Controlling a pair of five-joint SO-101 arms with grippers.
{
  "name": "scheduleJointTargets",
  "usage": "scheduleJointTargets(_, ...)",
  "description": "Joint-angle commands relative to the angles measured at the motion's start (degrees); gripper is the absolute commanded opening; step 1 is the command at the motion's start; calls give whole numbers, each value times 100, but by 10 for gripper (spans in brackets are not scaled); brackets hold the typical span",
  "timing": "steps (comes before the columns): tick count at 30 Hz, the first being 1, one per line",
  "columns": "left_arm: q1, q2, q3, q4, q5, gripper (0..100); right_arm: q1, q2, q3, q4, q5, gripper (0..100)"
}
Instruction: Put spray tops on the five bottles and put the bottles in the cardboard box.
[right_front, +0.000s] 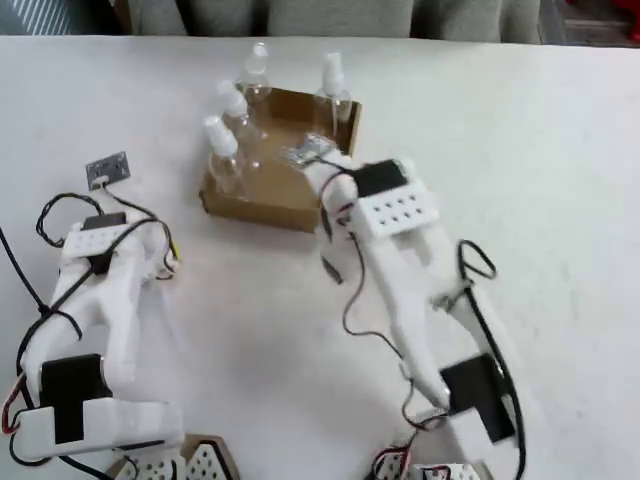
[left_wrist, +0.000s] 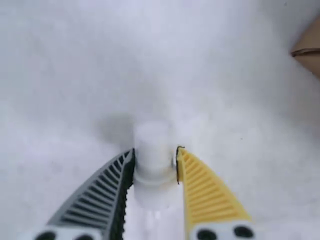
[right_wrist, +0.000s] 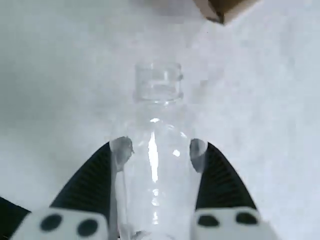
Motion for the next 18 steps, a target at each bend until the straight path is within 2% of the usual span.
scheduleJointTargets(1, 4, -40, -18, -114, -62, 20, 593, -1130, 870, -233, 0, 17)
scheduleJointTargets(5, 4, -40, -18, -114, -62, 20, 1622, -2026, 2013, -637, 97, 17)
scheduleJointTargets(10, 4, -40, -18, -114, -70, 20, 3415, -2782, 3174, -1279, 1011, 17)
scheduleJointTargets(14, 4, -31, -9, -114, -70, 20, 4980, -3037, 3666, -1868, 1486, 17)
scheduleJointTargets(18, 4, -31, -9, -105, -70, 20, 6070, -3029, 3798, -2264, 1793, 18)
